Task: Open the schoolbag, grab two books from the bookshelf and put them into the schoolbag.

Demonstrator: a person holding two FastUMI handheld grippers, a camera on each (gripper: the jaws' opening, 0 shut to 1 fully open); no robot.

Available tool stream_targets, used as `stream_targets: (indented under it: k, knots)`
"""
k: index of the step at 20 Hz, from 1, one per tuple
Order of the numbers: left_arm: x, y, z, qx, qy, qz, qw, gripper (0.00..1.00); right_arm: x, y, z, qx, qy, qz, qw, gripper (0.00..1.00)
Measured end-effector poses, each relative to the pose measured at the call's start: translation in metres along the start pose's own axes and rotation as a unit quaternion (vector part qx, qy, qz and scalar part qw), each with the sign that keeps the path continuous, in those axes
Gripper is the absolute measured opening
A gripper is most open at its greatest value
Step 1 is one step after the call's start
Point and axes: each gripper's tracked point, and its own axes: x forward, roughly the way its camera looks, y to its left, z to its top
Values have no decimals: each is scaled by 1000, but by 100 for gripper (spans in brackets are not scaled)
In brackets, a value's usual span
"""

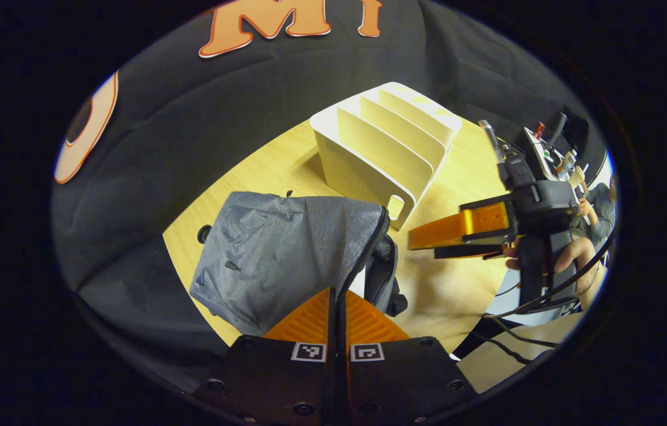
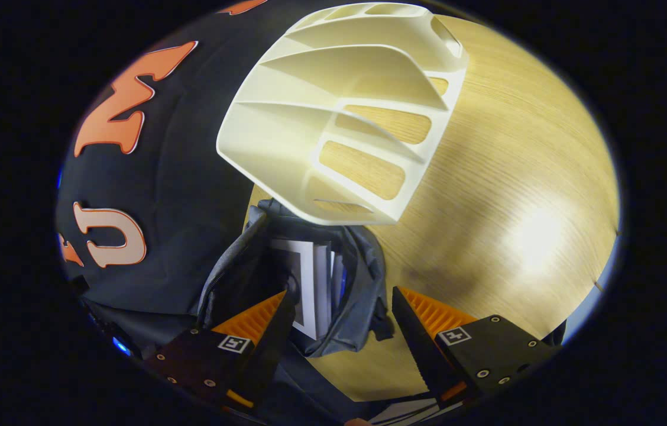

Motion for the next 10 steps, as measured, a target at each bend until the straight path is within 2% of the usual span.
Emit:
stream_targets:
  k: [3,4,5,6,7,10]
  knots:
    - [14,-14,-18,-57,18,-9,998,9,-23,-37,15,-21,5,-23,999,99]
    - [19,-23,-21,-74,22,-10,997,18,-30,-50,20,-38,10,-33,999,99]
    - [20,-28,-25,-92,27,-7,995,22,-44,-60,29,-57,15,-46,997,99]
    - [24,-32,-28,-108,31,1,994,32,-49,-69,37,-76,22,-58,995,99]
    - [28,-37,-31,-123,32,8,992,36,-59,-76,44,-96,30,-66,993,99]
    - [24,-52,-20,-166,12,44,985,89,-86,-85,80,-171,34,-81,981,99]
